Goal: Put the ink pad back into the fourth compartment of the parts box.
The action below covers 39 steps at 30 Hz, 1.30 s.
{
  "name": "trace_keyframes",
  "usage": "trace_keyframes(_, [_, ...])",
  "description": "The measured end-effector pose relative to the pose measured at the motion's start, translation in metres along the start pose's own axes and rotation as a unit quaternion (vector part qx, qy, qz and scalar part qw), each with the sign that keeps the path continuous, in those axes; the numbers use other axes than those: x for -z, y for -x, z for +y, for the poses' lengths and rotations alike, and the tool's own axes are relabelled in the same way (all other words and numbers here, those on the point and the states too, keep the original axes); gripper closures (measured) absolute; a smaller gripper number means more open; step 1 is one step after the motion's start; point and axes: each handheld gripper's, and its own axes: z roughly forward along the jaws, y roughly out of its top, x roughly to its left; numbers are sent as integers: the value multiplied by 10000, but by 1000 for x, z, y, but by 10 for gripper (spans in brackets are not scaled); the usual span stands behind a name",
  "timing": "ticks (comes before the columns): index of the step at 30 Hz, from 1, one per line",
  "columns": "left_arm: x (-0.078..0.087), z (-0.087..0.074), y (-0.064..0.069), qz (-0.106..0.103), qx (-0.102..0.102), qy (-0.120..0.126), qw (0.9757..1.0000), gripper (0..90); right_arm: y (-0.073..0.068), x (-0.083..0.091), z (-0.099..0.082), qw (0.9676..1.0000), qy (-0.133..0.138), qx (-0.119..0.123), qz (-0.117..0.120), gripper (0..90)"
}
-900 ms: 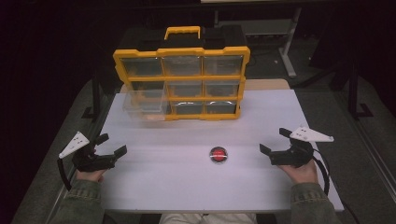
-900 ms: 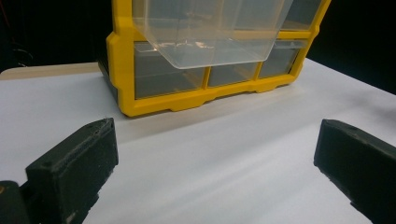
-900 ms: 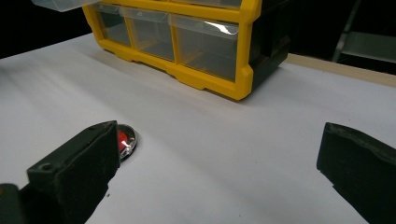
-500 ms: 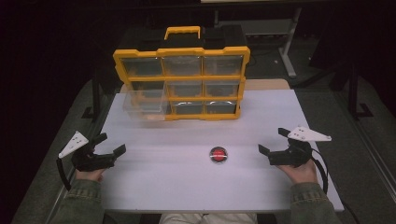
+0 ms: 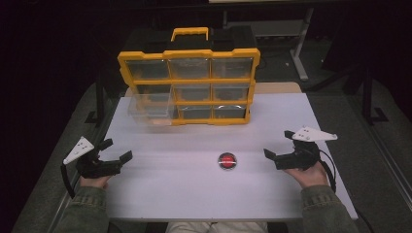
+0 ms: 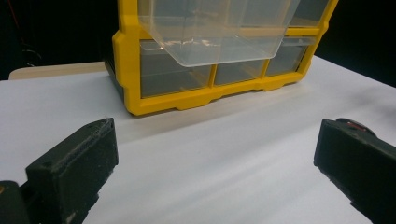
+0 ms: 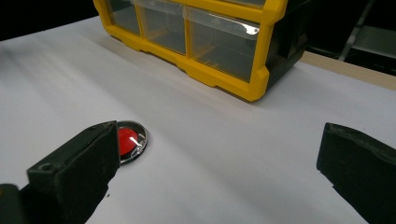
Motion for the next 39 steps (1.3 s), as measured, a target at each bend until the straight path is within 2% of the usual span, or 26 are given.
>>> trace_keyframes(6, [-1, 0, 0, 19, -24, -1, 10000, 0, -2, -5, 8, 9999, -90, 111, 87, 0])
trace_keyframes(11, [-1, 0, 1, 15, -46, -8, 10000, 0, -7, -13, 14, 9988, -330, 265, 255, 0])
trace_keyframes(21, [-1, 0, 0, 28, -43, -9, 10000, 0, -11, -20, 25, 9972, -475, 414, 407, 0])
trace_keyframes(39, [-2, 0, 0, 43, 5, -53, 10000, 0, -22, -38, 44, 9914, -808, 775, 677, 0])
